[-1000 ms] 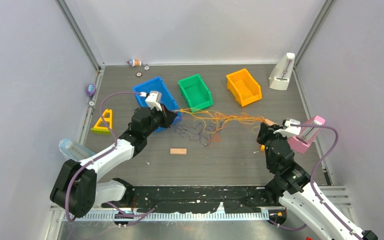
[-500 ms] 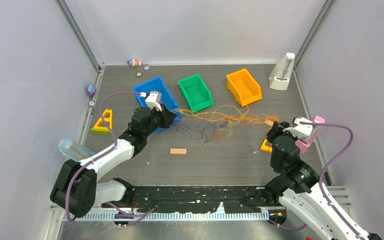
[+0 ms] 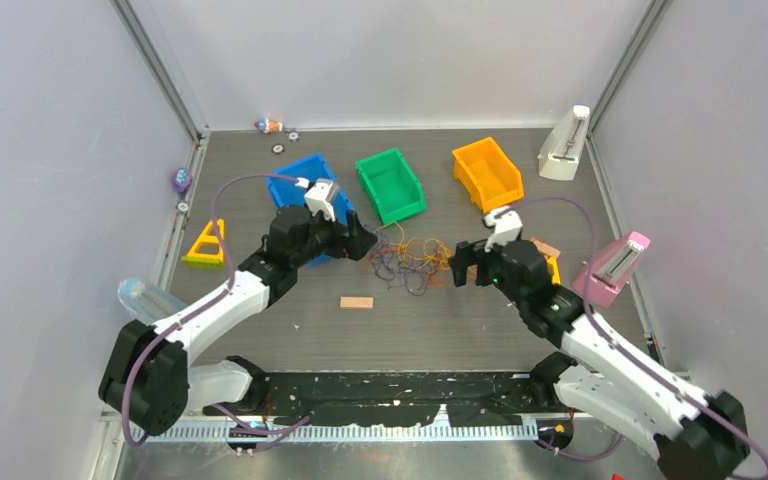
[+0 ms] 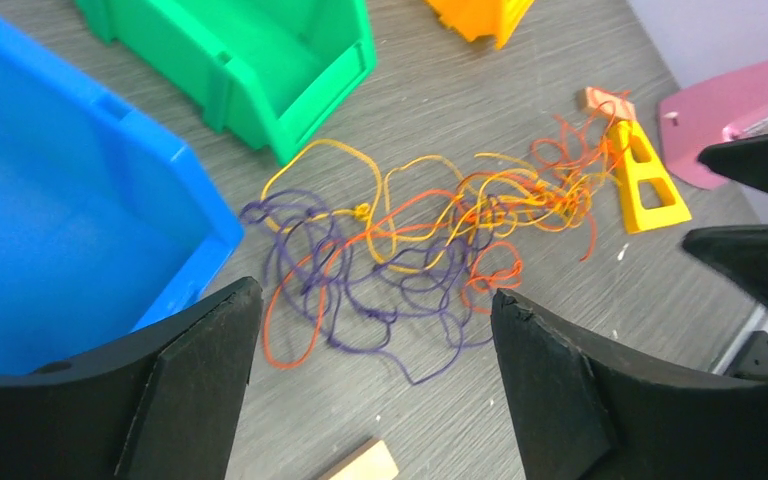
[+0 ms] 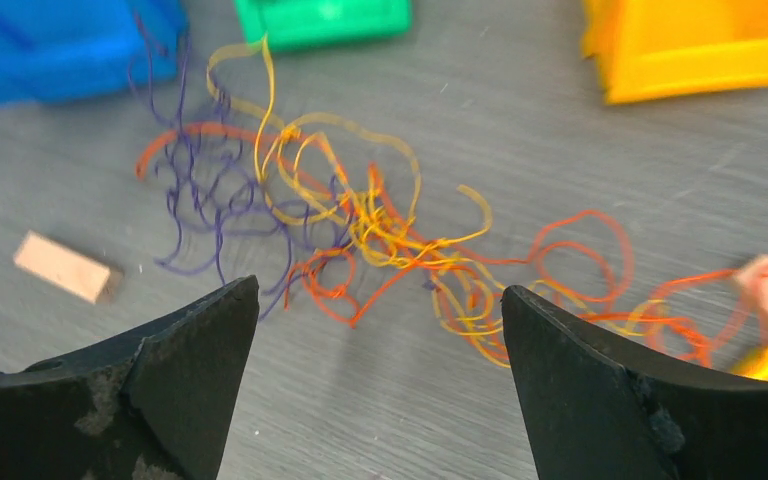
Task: Untangle the cables
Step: Untie the cable.
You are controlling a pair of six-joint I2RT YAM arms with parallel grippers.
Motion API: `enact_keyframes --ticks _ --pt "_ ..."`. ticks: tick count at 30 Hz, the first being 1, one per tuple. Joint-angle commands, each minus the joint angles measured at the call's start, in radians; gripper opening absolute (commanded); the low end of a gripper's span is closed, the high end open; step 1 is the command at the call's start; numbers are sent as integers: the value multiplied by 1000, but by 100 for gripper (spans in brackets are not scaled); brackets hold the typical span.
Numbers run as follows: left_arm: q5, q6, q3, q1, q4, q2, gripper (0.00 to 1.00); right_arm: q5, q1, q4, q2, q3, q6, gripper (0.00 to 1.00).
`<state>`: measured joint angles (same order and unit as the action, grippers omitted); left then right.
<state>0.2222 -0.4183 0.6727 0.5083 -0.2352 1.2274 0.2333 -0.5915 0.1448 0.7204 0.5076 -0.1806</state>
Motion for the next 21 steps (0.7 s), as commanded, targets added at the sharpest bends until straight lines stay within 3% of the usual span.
enact_keyframes --ticks 1,8,12,21 --pt "-75 42 12 -2 225 -76 82 -195 3 -121 198 69 49 95" --pt "-68 89 -14 13 320 -86 65 -209 2 -193 501 189 32 89" --pt "-99 96 19 101 334 -24 59 -172 3 -271 591 198 18 89" --pt "-178 168 156 257 413 164 57 -85 4 -426 681 117 -35 88"
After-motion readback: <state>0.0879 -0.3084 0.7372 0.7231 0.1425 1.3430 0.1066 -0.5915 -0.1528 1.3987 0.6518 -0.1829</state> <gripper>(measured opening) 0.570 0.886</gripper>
